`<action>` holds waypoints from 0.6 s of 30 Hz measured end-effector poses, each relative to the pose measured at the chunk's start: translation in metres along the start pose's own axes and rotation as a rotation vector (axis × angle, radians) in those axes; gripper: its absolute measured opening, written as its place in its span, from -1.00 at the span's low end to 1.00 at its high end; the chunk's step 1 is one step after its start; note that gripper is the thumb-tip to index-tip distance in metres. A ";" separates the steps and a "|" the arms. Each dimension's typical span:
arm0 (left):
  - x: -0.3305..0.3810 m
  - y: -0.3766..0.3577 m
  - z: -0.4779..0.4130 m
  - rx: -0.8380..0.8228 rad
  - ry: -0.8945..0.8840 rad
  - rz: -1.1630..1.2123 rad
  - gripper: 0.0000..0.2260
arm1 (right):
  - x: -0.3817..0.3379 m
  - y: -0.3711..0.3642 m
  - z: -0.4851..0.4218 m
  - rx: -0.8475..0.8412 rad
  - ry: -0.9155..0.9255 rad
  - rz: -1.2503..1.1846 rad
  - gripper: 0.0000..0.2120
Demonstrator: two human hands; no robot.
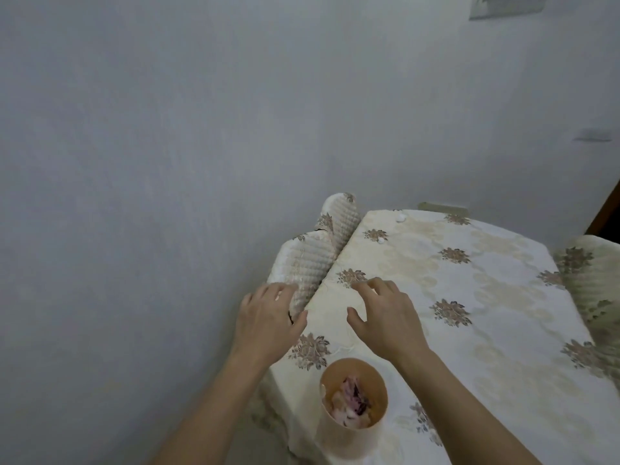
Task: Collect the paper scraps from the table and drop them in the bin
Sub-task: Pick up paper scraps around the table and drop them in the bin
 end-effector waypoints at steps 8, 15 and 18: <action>-0.045 0.043 0.049 0.032 0.176 -0.083 -0.56 | -0.059 -0.022 -0.011 -0.035 0.186 -0.108 -0.64; -0.104 0.070 0.106 0.065 0.330 -0.187 -0.50 | -0.132 -0.045 -0.015 -0.074 0.340 -0.228 -0.61; -0.125 0.077 0.122 0.078 0.381 -0.196 -0.50 | -0.160 -0.057 -0.020 -0.089 0.390 -0.251 -0.60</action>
Point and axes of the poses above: each hand's wrist, its own z-axis away from the middle knuckle, its own y-axis out of the back of the hand, x = y × z, the point moved 5 cm from there along -z, towards the middle knuckle, and after that the axes turned 7 degrees about z, right-handed, at the moved point
